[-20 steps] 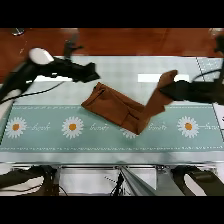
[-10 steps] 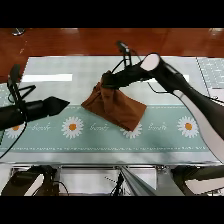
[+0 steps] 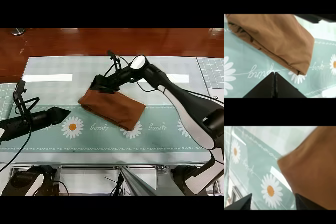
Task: Fold the shirts.
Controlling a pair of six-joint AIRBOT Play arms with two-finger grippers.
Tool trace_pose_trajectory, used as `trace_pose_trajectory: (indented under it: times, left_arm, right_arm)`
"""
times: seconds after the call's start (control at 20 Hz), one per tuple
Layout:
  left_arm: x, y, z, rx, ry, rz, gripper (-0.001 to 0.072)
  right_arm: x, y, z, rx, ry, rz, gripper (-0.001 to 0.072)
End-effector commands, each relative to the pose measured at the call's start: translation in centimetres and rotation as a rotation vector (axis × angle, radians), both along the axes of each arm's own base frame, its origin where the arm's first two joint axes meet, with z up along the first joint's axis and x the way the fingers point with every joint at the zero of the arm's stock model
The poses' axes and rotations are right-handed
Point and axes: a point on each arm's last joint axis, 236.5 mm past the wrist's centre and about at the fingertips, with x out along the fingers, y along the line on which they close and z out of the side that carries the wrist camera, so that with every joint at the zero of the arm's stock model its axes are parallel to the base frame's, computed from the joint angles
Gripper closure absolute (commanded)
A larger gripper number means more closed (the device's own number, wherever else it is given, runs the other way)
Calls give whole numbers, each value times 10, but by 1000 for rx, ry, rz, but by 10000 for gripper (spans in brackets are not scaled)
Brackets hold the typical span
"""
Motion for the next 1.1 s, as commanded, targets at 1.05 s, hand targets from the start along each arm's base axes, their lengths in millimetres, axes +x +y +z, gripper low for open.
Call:
trace_pose_trajectory:
  times: [1.05]
  left_arm:
    - [4, 1, -8, 1, 21, 12, 687]
  right_arm:
    - [-125, -206, -112, -168, 270, -605, 76]
